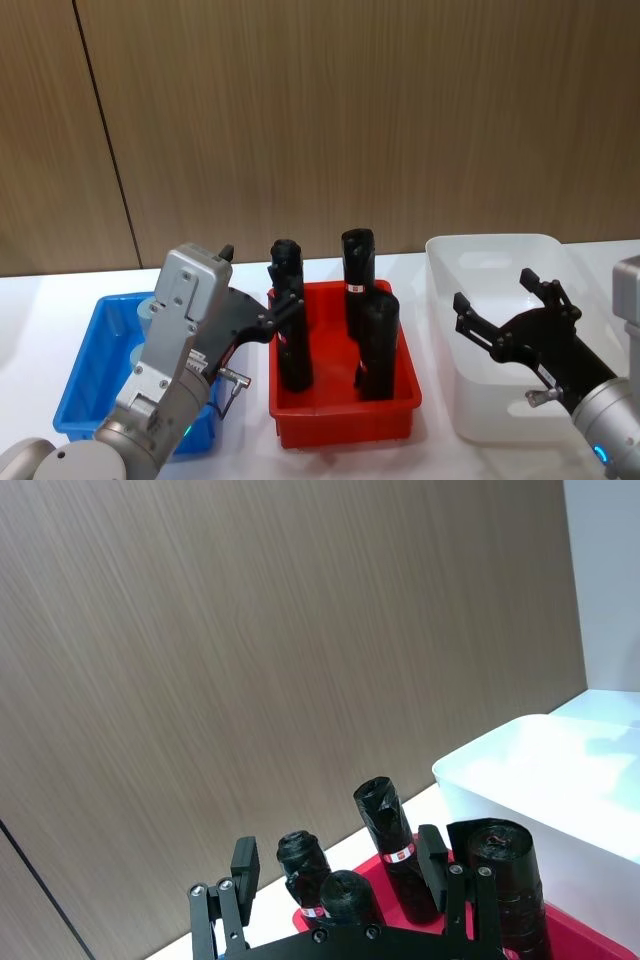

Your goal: Pick the cotton swabs from the blue box and place them into the white box.

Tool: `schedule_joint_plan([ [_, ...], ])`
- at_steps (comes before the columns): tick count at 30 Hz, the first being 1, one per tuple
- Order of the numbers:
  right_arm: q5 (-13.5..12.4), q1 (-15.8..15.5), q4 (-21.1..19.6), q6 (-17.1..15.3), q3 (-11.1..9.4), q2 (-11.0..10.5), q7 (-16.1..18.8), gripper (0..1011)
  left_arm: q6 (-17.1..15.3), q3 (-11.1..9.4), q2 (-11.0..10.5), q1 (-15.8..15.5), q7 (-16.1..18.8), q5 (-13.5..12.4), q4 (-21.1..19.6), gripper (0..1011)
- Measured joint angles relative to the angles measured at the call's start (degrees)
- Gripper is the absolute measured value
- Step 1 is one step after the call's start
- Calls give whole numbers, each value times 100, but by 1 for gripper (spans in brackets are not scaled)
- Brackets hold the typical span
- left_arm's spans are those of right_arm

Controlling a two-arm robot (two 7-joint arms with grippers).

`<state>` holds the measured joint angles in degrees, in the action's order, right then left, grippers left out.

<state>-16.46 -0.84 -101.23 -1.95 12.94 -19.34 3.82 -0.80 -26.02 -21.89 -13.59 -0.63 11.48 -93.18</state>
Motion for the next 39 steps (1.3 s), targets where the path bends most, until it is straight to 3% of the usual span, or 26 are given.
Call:
schedule_joint_plan([
  [39, 0, 0, 0, 0, 0, 0, 0, 1002, -27, 51, -60, 30, -52, 78, 0, 1004],
])
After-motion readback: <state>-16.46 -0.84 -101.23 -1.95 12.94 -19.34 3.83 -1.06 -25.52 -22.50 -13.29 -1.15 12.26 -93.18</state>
